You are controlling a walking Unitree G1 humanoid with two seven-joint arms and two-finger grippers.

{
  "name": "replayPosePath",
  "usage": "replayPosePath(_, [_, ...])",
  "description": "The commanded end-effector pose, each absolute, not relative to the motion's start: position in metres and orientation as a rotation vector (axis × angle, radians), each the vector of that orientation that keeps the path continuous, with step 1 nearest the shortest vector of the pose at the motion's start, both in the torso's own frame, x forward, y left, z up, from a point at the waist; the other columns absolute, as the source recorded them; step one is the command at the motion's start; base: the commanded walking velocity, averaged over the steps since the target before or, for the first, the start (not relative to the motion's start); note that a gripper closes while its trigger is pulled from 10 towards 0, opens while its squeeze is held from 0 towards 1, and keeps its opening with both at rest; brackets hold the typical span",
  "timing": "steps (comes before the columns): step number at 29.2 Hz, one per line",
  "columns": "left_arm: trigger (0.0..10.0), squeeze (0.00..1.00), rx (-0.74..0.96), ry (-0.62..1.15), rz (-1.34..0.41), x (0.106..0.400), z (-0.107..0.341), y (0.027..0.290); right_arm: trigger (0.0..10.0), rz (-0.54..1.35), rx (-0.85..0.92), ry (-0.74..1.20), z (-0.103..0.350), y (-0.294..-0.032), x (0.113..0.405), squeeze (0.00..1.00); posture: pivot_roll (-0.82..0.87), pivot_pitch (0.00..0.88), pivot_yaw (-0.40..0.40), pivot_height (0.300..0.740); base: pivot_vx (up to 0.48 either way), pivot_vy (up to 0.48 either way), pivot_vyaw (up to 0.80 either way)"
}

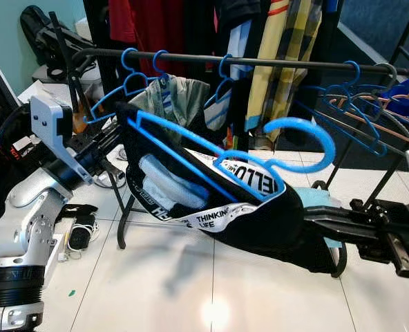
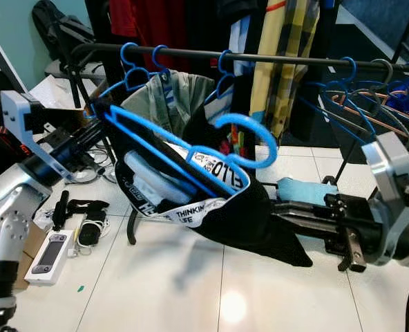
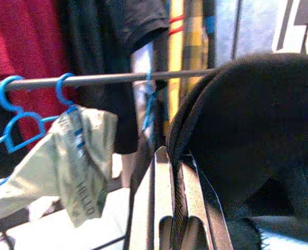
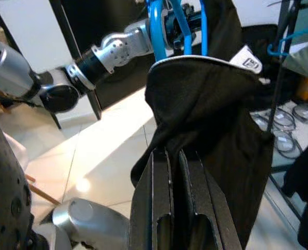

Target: Hang hanger

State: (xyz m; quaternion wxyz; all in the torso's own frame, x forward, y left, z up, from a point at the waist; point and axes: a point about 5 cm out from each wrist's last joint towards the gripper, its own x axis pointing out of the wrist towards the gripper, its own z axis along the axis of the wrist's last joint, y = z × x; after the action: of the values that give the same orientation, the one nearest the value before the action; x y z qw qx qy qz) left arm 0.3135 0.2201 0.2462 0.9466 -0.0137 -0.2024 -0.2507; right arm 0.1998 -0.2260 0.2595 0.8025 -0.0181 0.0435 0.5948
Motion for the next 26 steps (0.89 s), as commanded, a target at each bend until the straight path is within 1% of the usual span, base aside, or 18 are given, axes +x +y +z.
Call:
replayPosePath(1, [0.0, 0.0, -0.012, -0.431, -0.416, 0.316, 0.251, 0.234, 0.0, 1.265, -0.082, 0.17, 0.251, -0.227, 0.198, 0.0, -0.09, 0.089, 0.057, 0.74, 0.0, 0.0, 0.0])
replayPosePath(6, [0.0, 0.0, -0.013, -0.438, -0.381, 0.317, 0.252, 0.239, 0.0, 1.255, -0.093, 0.212, 0.246, -0.228, 0.197, 0.0, -0.09, 0.089, 0.057, 0.74, 0.0, 0.0, 0.0])
replayPosePath(8, [0.0, 0.0, -0.019, -0.464, -0.278, 0.319, 0.257, 0.252, 0.0, 1.25, -0.091, 0.252, 0.24, -0.227, 0.195, 0.0, -0.09, 0.09, 0.059, 0.74, 0.0, 0.0, 0.0])
replayPosePath(9, [0.0, 0.0, -0.019, -0.464, -0.278, 0.319, 0.257, 0.252, 0.0, 1.25, -0.091, 0.252, 0.24, -0.227, 0.195, 0.0, -0.09, 0.09, 0.059, 0.74, 0.0, 0.0, 0.0])
replayPosePath(11, [0.0, 0.0, -0.022, -0.46, -0.259, 0.32, 0.257, 0.254, 0.0, 1.256, -0.082, 0.239, 0.241, -0.226, 0.194, 0.0, -0.09, 0.089, 0.06, 0.74, 0.0, 0.0, 0.0])
replayPosePath(15, [0.0, 0.0, 0.002, -0.407, -0.236, 0.324, 0.245, 0.253, 0.0, 1.293, -0.029, 0.15, 0.251, -0.222, 0.192, 0.0, -0.09, 0.089, 0.062, 0.74, 0.0, 0.0, 0.0])
replayPosePath(20, [0.0, 0.0, -0.004, -0.371, -0.21, 0.325, 0.235, 0.251, 0.0, 1.307, -0.025, 0.134, 0.254, -0.221, 0.19, 0.0, -0.09, 0.089, 0.062, 0.74, 0.0, 0.0, 0.0])
replayPosePath(21, [0.0, 0.0, -0.004, -0.336, -0.17, 0.328, 0.227, 0.25, 0.0, 1.318, -0.021, 0.12, 0.254, -0.22, 0.189, 0.0, -0.09, 0.088, 0.062, 0.74, 0.0, 0.0, 0.0])
replayPosePath(22, [0.0, 0.0, -0.004, -0.336, -0.17, 0.328, 0.227, 0.25, 0.0, 1.318, -0.021, 0.12, 0.254, -0.22, 0.189, 0.0, -0.09, 0.088, 0.062, 0.74, 0.0, 0.0, 0.0])
replayPosePath(23, [0.3, 0.0, 0.004, -0.283, -0.19, 0.33, 0.214, 0.24, 0.0, 1.319, -0.015, 0.094, 0.257, -0.219, 0.19, 0.0, -0.09, 0.088, 0.063, 0.74, 0.0, 0.0, 0.0])
replayPosePath(24, [2.5, 0.0, 0.013, -0.225, -0.269, 0.329, 0.201, 0.224, 0.0, 1.312, -0.019, 0.088, 0.257, -0.219, 0.191, 0.0, -0.09, 0.087, 0.064, 0.74, 0.0, 0.0, 0.0])
replayPosePath(25, [4.6, 0.0, 0.024, -0.172, -0.386, 0.326, 0.19, 0.205, 0.0, 1.299, -0.029, 0.103, 0.255, -0.218, 0.193, 0.0, -0.09, 0.087, 0.064, 0.74, 0.0, 0.0, 0.0])
replayPosePath(26, [4.6, 0.0, 0.024, -0.172, -0.386, 0.326, 0.19, 0.205, 0.0, 1.299, -0.029, 0.103, 0.255, -0.218, 0.193, 0.0, -0.09, 0.087, 0.064, 0.74, 0.0, 0.0, 0.0])
